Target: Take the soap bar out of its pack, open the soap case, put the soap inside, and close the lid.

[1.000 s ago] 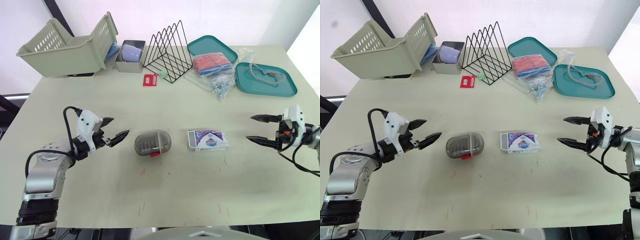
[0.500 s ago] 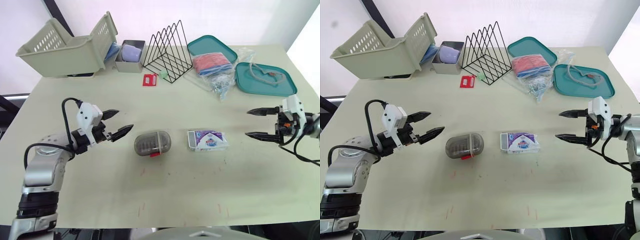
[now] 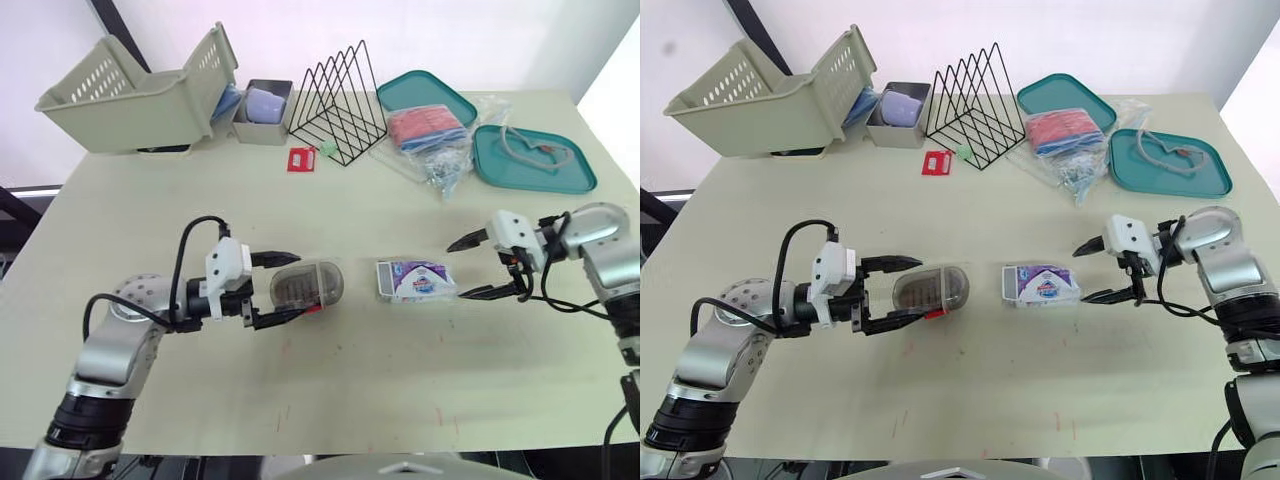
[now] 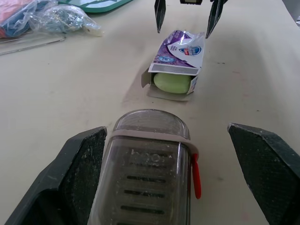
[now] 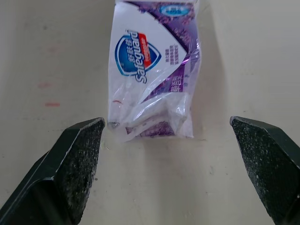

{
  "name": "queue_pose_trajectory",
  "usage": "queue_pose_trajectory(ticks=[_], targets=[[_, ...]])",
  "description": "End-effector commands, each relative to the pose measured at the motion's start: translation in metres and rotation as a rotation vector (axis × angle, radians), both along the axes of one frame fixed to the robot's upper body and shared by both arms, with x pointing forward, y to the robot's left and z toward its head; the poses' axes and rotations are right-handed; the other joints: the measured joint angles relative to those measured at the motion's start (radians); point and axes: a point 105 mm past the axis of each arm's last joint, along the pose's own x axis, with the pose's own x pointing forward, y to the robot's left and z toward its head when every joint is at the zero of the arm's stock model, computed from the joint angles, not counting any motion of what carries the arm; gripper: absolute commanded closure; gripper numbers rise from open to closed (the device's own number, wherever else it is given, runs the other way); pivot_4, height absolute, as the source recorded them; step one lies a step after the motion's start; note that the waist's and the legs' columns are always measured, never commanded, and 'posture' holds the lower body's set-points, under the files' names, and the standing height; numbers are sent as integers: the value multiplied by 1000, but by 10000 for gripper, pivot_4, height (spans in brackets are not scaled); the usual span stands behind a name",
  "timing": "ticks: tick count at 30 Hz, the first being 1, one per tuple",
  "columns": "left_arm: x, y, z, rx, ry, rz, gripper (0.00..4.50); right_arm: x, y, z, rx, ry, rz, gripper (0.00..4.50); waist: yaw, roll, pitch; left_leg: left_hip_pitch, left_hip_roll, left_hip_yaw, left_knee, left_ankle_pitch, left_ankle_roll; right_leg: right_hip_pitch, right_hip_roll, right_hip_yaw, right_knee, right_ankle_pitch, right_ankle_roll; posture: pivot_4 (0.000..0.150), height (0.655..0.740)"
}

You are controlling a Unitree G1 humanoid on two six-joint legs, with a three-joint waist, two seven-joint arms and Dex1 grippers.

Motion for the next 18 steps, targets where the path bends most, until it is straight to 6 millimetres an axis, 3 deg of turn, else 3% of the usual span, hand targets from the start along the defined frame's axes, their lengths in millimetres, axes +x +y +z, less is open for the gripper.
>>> queue_pose_trajectory(ticks=[1,18], targets=[[-3,-6,7,-2,-50,-18,658,4,5,7,7,-46,25,0,-2,0,0,0,0,0,0,0,0,0,0,0,0,0,0,1500,7400],[-9,-10,3,-17,-48,-8,658,5,27,0,70,-59,69,0,-5,0,0,0,0,0,0,0,0,0,0,0,1,0,0,1500,7400]])
